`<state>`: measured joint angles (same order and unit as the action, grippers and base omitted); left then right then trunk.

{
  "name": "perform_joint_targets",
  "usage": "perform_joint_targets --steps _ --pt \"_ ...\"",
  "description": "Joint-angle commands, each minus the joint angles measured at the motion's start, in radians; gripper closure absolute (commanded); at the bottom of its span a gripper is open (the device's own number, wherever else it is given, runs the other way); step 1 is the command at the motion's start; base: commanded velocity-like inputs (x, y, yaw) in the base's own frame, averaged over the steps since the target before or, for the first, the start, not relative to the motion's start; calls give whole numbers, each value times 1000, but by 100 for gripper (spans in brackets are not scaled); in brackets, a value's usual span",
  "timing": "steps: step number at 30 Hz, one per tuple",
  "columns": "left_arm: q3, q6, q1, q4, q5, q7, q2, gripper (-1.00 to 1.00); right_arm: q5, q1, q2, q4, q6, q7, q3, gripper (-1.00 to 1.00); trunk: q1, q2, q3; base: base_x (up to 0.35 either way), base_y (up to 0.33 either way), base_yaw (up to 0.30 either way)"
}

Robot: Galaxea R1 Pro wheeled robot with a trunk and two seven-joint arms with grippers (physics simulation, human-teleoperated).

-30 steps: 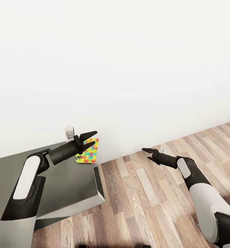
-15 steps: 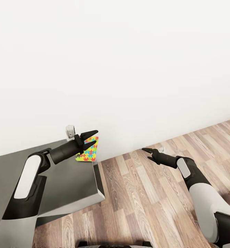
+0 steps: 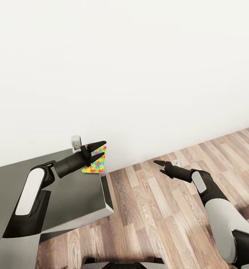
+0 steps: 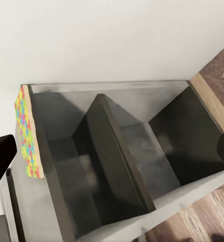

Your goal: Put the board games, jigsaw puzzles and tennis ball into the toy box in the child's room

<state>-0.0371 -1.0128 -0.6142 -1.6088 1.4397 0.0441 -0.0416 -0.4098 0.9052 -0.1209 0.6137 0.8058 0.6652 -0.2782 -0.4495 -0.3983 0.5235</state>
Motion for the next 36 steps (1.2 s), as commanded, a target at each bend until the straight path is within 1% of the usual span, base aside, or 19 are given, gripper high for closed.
perform_joint_targets --steps 1,7,16,23,30,36 --pt "-1 -4 -1 0 5 5 0 -100 1 1 0 0 6 3 -3 -100 0 -2 3 0 0 0" --pt "-1 -4 -1 0 6 5 0 -100 0 0 0 5 5 6 -3 -100 0 -2 10 0 0 0" --pt "0 -4 -1 0 7 5 0 -100 0 0 0 8 4 21 -3 -100 0 -2 13 0 0 45" --pt "0 -4 -1 0 8 5 2 -100 1 0 -2 9 3 57 -3 -100 0 -2 12 0 0 192" --pt "0 -4 -1 0 8 5 8 -100 0 0 -4 8 3 69 -4 -100 0 -2 9 0 0 245" --pt "8 -4 -2 0 8 6 23 -100 0 1 -8 9 2 73 -4 -100 0 -2 7 0 0 263"
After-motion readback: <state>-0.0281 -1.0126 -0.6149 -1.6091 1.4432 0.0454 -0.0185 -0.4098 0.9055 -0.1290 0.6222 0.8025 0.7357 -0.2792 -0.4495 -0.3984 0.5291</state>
